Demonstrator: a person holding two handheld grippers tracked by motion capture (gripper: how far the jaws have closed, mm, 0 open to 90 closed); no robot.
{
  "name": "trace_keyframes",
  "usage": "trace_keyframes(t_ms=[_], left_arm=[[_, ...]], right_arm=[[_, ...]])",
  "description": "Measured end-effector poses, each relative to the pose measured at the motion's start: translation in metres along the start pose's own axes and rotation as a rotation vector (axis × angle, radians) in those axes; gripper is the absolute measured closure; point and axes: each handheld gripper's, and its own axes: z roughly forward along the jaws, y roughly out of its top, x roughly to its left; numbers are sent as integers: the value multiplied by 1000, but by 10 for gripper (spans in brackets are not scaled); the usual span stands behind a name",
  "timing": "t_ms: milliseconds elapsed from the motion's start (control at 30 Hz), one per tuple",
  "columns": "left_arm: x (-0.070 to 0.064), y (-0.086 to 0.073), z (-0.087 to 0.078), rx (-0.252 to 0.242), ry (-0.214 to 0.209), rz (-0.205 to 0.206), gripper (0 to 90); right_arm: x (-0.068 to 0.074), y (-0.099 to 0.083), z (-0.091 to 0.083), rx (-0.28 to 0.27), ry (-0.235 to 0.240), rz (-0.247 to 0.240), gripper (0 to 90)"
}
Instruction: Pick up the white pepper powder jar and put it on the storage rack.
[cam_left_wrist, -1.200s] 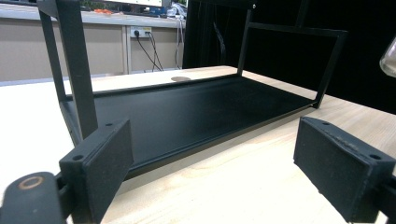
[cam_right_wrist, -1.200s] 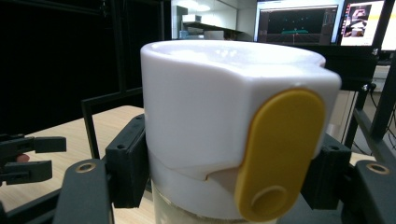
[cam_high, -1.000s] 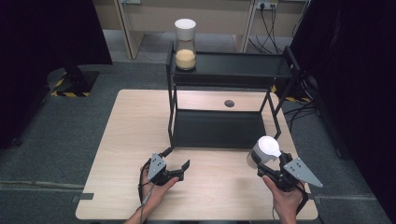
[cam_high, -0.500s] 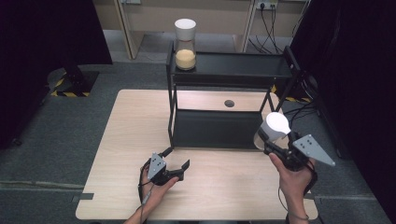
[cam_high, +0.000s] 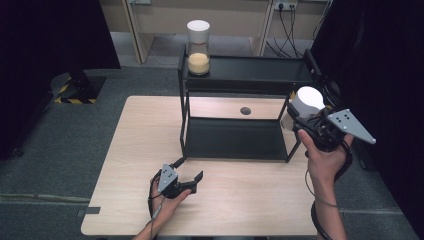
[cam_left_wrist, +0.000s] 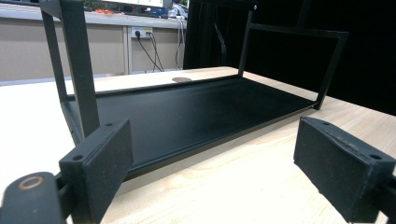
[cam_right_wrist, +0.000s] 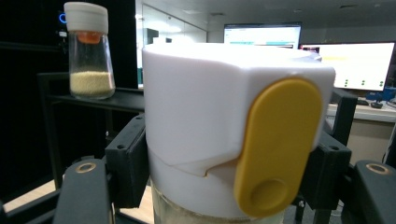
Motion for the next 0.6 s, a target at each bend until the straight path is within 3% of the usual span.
trace_keyframes(t_ms=[600], left_arm=[[-1, 2, 3, 13, 6, 6, 113]], right_arm=[[-6, 36, 27, 2, -25, 7, 307]])
